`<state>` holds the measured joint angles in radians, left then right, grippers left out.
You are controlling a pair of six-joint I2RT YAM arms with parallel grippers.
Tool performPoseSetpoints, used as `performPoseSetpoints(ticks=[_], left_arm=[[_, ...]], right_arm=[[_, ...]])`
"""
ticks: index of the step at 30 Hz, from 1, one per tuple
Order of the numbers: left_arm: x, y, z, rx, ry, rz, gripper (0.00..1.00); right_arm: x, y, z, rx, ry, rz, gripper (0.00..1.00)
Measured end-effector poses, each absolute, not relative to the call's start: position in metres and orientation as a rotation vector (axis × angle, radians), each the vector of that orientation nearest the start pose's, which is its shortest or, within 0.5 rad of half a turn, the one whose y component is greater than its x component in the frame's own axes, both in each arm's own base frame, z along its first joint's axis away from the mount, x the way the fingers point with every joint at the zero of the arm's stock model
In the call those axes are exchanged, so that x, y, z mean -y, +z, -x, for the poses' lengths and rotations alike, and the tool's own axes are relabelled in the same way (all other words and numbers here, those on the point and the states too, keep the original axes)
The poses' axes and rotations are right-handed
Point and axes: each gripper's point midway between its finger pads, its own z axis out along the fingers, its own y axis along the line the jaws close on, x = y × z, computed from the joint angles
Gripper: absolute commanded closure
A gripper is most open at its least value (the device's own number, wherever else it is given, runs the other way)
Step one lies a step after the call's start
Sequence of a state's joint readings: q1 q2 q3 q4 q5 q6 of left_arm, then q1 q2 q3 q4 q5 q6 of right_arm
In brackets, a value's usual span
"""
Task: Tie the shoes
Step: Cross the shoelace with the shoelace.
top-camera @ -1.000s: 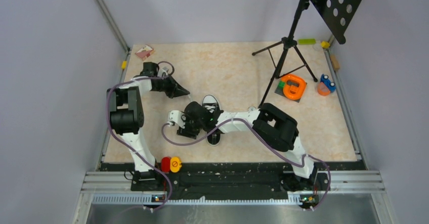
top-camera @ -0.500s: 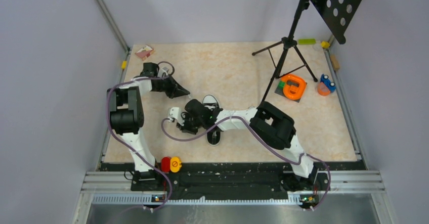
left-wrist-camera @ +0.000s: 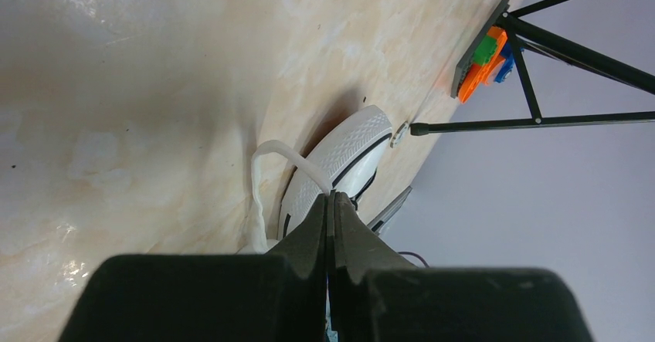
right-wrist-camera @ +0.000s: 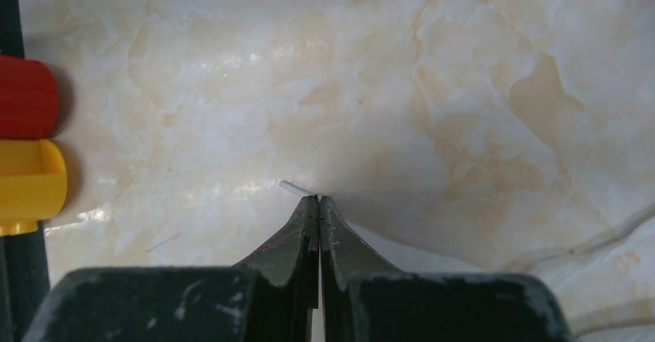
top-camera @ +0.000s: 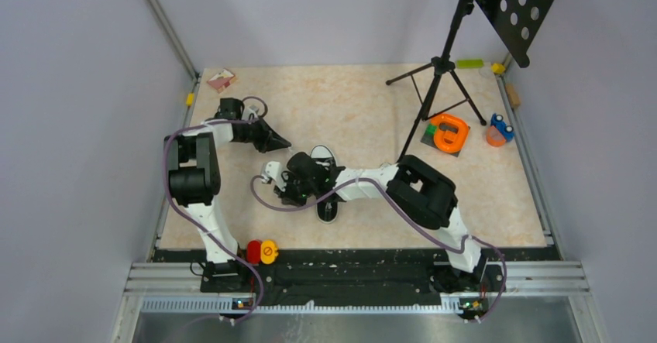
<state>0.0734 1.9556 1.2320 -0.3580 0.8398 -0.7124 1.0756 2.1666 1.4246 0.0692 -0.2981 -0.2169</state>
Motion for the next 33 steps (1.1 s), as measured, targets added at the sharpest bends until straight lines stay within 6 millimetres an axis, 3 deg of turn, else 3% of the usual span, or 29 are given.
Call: performPoseSetpoints(ticks=[4, 10, 19, 25, 29, 33], left_arm=[[0.119, 0.075, -0.405, -2.552, -1.327, 0.74, 1.0], [0.12, 0.074, -0.404, -2.553, -1.326, 0.741, 1.0], [0.12, 0.07, -0.396, -2.562, -1.325, 0.768, 1.0], [0.12, 0.079, -0.39, -2.549, -1.319, 0.753, 1.0], [0.119, 0.09, -0.39, -2.529, -1.3, 0.723, 1.0], [0.118, 0.099, -0.386, -2.522, -1.279, 0.695, 1.0]], right_arm=[[-0.495, 0.032, -0.216, -1.795, 0.807, 1.507, 1.0], [-0.484, 0.059, -0.205, -1.788, 0.864, 1.436, 1.0], [-0.473, 0.131, -0.2, -1.694, 0.941, 1.278, 1.0], [-0.462, 0.173, -0.203, -1.64, 0.956, 1.14, 1.0], [-0.449, 0.181, -0.207, -1.647, 0.95, 1.051, 1.0], [-0.429, 0.176, -0.218, -1.691, 0.917, 0.955, 1.0]])
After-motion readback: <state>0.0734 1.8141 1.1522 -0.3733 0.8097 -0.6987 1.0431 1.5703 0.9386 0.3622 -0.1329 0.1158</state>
